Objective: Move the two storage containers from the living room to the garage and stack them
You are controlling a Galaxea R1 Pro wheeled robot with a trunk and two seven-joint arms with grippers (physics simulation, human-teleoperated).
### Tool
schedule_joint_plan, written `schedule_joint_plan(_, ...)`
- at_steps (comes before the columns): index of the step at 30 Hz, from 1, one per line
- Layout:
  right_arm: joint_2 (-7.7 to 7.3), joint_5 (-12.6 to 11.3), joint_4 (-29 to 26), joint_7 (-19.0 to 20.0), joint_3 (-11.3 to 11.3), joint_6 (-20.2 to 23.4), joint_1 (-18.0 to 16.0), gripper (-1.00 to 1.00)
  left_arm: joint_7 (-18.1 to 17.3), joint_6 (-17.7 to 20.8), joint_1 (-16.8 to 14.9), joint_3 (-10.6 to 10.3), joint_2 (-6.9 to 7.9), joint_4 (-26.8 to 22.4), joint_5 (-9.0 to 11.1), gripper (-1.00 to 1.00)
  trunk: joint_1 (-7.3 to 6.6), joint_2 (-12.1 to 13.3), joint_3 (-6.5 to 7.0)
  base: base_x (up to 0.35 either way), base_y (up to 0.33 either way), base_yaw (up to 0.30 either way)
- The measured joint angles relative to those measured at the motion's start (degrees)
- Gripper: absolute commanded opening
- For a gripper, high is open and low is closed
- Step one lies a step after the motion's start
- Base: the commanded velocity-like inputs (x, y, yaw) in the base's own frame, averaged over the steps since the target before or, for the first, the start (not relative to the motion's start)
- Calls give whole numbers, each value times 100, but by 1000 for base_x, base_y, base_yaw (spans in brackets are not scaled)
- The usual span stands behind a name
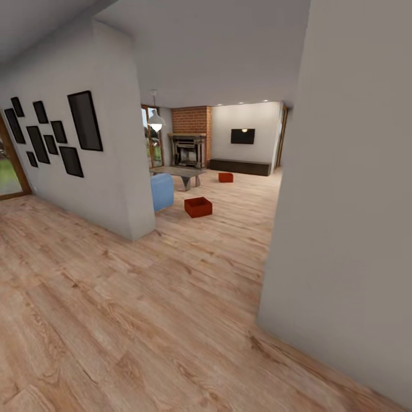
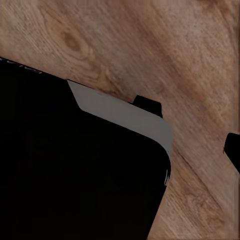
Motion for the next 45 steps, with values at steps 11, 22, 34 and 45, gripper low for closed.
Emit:
schedule_joint_plan(11, 1, -2, 0, 0, 0, -5, 0, 100, -4, 0, 0, 0, 2, 0, 2, 100, 0, 0, 0, 320, 0, 2)
schedule_joint_plan(22, 1, -2, 0, 0, 0, -1, 0, 100, 2, 0, 0, 0, 3, 0, 4, 100, 0, 0, 0, 321, 0, 0)
schedule_joint_plan(34, 1, -2, 0, 0, 0, 0, 0, 100, 1, 0, -2, 0, 3, 0, 8, 100, 0, 0, 0, 321, 0, 0)
schedule_joint_plan(45, 1, -2, 0, 0, 0, -2, 0, 100, 0, 0, -1, 0, 3, 0, 9, 100, 0, 0, 0, 320, 0, 0)
